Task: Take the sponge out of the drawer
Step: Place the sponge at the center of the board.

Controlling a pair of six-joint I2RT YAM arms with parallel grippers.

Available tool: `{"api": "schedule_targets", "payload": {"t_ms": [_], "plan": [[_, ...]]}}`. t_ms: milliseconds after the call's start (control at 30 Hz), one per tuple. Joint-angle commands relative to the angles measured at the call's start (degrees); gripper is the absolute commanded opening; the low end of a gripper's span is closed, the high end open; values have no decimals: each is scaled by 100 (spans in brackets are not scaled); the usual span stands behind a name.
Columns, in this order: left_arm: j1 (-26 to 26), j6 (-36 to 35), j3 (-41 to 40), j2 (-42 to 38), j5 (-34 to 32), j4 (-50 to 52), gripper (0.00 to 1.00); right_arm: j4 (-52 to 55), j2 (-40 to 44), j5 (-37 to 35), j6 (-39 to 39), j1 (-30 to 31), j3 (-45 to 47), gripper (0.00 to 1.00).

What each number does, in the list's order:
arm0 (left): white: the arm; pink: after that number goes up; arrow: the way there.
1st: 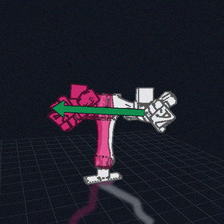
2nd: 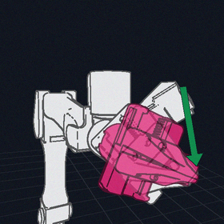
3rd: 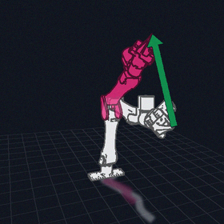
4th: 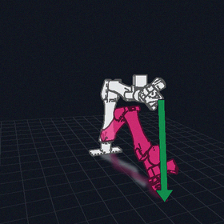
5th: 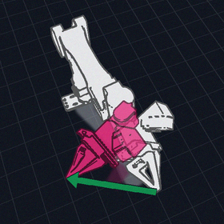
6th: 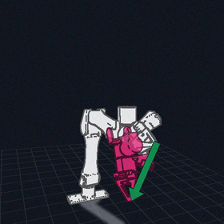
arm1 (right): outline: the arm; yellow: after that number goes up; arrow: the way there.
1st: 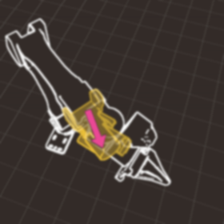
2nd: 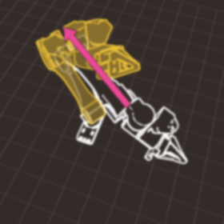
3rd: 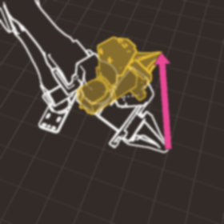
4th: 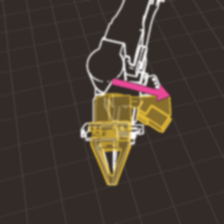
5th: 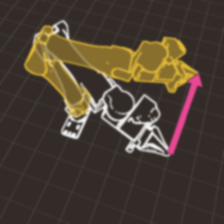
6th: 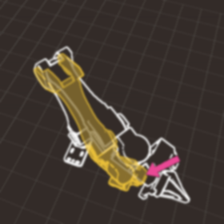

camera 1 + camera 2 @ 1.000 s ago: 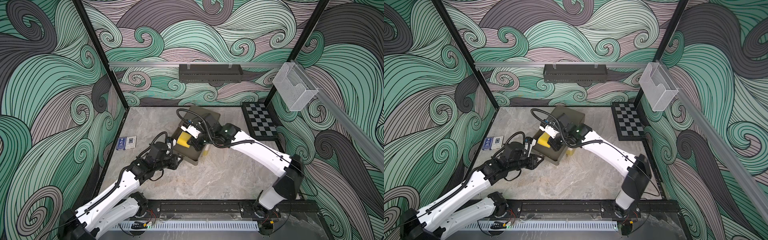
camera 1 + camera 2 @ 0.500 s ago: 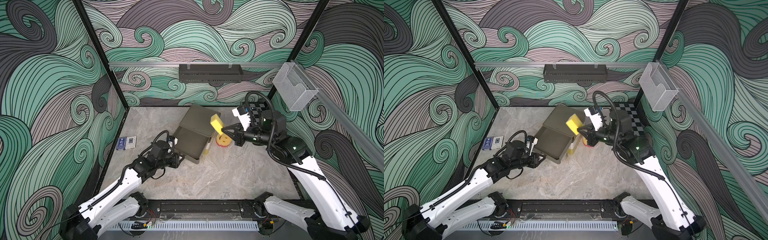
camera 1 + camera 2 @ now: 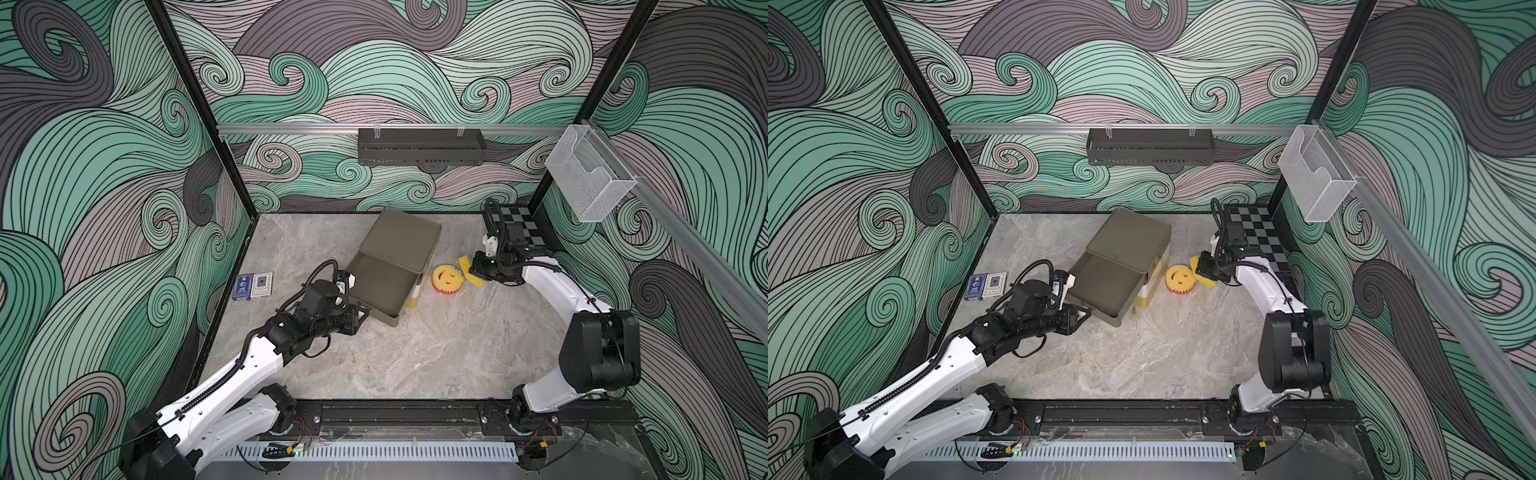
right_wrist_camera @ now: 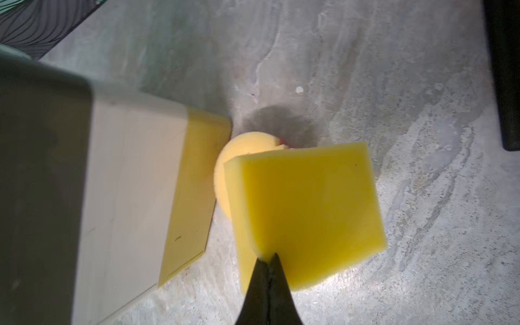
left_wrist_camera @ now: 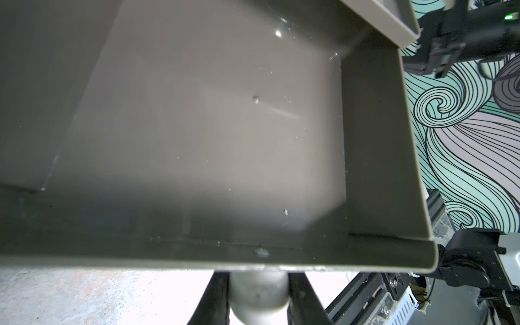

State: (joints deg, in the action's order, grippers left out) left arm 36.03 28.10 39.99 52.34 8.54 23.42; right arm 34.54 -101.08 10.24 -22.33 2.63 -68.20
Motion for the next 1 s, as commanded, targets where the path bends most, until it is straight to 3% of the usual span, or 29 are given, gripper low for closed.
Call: {"api": "schedule_targets", "payload": {"t_ms": [0,167,467,667,733,833,967], "plan": [[1,49,26,-167,-256,53,10,-141,-317,-716,-511,-43,-358,0],[1,51,27,-215,-212,114,11,82,-573,-1599,-1169,-122,-387,0],[3,67,9,-232,-115,119,10,79,-1238,-1356,-1596,-140,-813,1],[13,52,-91,-346,-194,69,11,88,-1077,-1189,-1044,-74,-916,41],[7,55,-95,-332,-194,21,11,86,-827,-1155,-855,-35,-909,59],[1,92,-57,-266,-155,8,11,-13,-397,-640,-510,-21,-915,61],[6,34,29,-171,-110,78,11,-789,135,1196,-28,-21,-883,61]]}}
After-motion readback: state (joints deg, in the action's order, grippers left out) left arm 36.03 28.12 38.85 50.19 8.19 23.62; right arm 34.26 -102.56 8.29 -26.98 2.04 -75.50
